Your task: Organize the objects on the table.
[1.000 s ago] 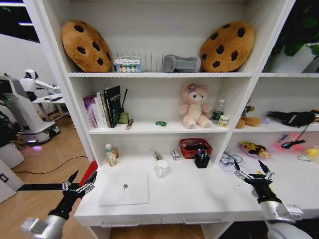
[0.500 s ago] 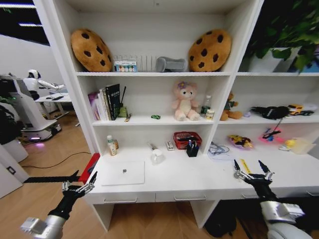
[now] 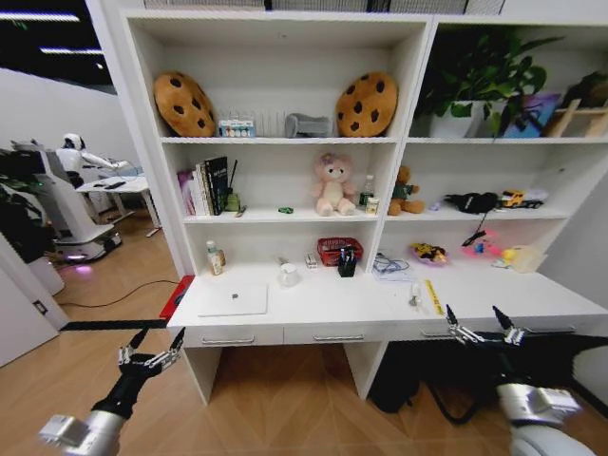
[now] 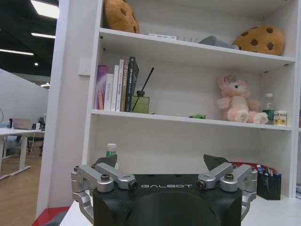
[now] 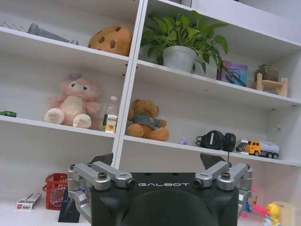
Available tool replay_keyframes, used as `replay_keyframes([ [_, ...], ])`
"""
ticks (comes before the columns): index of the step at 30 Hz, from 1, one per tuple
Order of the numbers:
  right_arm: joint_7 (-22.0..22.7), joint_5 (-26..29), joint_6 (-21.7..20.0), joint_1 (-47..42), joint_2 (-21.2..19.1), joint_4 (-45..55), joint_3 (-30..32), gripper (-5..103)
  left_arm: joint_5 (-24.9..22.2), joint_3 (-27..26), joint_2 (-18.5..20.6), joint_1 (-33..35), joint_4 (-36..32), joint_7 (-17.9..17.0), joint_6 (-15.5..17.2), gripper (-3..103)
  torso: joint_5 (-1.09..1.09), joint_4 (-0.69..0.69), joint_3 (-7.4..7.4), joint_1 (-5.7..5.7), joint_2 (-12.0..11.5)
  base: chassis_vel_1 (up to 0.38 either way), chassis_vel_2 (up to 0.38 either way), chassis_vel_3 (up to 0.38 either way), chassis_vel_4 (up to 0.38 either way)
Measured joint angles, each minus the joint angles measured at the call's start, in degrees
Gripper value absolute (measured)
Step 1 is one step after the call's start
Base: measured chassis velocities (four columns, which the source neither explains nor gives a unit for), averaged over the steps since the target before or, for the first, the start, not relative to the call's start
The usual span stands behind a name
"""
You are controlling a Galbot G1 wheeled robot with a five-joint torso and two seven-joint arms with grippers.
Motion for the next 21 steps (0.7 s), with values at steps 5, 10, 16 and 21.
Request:
replay_keyframes([
  [5,0.00,0.00,0.00,0.01,0.00,0.00,0.00,100,0.00,0.00,0.00,0.00,0.00,0.00,0.00,100,0.01,0.03,0.01,0.02,-0.02,0.038,-0.180,-0.039,0.193],
  [10,0.00,0.00,0.00,0.00,0.00,0.00,0.00,100,0.00,0.00,0.00,-0.01,0.00,0.00,0.00,100,0.02,0.00,0.01,0.02,-0.01,0.051,-0.208,-0.048,0.199],
  [16,0.00,0.00,0.00,0.00,0.00,0.00,0.00,100,0.00,0.00,0.00,0.00,0.00,0.00,0.00,100,0.01,0.02,0.00,-0.01,0.00,0.060,-0.203,-0.054,0.190],
  [21,0.00,0.00,0.00,0.00,0.00,0.00,0.00,100,0.00,0.00,0.00,0.00,0.00,0.00,0.00,100,0.03,0.00,0.00,-0.01,0.00,0.021,-0.127,-0.044,0.125],
])
